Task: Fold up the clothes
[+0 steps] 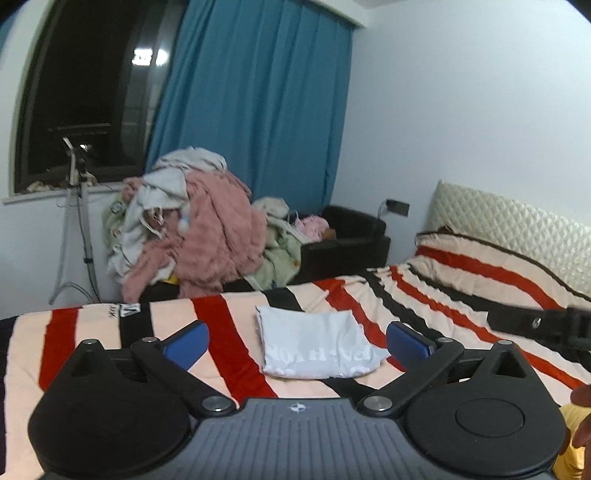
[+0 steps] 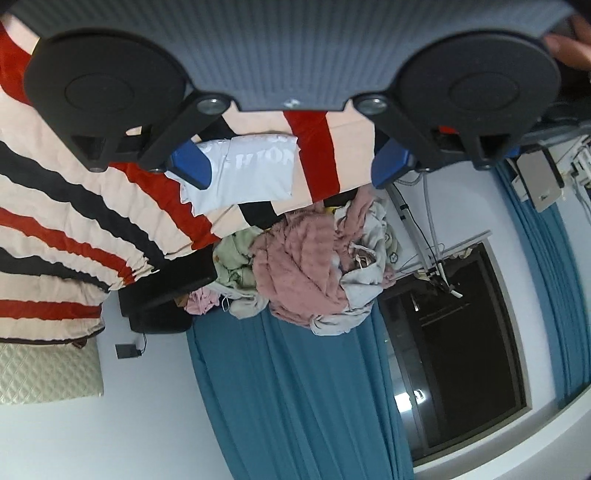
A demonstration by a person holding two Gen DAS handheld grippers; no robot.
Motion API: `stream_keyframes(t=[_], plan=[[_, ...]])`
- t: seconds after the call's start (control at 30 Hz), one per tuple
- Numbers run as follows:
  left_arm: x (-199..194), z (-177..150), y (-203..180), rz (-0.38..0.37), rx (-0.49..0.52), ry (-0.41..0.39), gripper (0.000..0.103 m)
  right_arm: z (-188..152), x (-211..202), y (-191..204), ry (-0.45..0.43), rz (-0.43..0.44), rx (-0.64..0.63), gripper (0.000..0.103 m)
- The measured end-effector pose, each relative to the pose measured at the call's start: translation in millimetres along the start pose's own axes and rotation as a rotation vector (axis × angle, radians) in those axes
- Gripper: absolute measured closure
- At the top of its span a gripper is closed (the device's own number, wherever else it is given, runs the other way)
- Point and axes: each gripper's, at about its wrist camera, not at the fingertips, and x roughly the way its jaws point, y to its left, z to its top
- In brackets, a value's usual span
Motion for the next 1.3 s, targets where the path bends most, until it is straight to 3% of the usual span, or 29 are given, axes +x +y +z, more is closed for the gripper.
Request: stream_keyframes(t=[0.17,0.43,0.77,1.3], plan=[[-41.1,-15.1,-1.3,0.013,0.003,-0.05,0.0,-24.8,-10.6,3.4,-0.025,-0.01,-0.03,0.008],[-77.2,-68.9,4.3,0.029,-0.017,-0.1,0.0,-83.9,-20.3,5.1,-0.042,-0.015,-0.087,0.008],[-75.4,-107.8,13.5,0.054,0.03,-0.096,0.0,-130.8,-3.6,17.6,-0.062,-0.025,-0.132,0.008],[-62.2,-125.3,32.2,0.065,0.006,-0.067,0.0,-147.4,7.1,22.0,-0.059,-0.071,-0.155,0.008]])
